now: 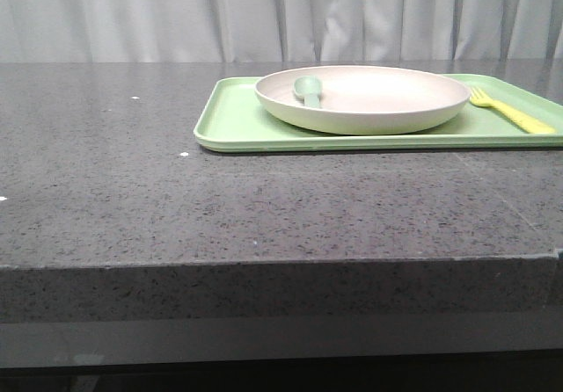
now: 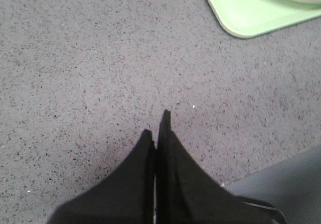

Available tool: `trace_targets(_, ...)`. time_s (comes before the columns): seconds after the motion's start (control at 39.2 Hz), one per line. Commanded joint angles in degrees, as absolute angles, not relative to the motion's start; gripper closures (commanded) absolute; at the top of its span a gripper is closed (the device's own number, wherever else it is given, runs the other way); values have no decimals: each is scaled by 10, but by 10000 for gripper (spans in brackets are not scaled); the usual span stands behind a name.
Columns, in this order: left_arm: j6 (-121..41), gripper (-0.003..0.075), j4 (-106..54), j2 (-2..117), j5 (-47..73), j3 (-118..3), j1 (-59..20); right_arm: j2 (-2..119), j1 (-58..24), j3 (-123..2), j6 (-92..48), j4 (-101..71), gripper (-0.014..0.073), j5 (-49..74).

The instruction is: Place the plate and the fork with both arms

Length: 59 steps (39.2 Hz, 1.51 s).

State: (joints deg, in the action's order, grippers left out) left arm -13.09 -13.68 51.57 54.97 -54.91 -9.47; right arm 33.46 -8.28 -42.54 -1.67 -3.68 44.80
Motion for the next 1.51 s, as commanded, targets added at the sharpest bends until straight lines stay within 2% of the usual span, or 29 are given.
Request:
trace_targets(0.0,-100,739,-136,513,501,-564,-94,335,-82,-441,-20,-33,662,410)
trace_targets(0.64,-99,739,-134,513,494,-563,-98,335,-82,-441,-20,-33,662,410)
trace_targets(0.82,-116,739,-72,436,464,-531,-106,335,-82,-441,-20,-33,662,410)
trace_targets(0.92,-116,739,-45,363,411,-482,-105,335,-82,-441,-20,-33,662,410)
trace_targets(1.25,-116,739,-42,95,124,-202,-105,335,-82,-441,-20,-33,662,410)
trace_targets(1.48,-116,739,-42,19,0,-76,-105,335,-82,-441,-20,-33,662,410)
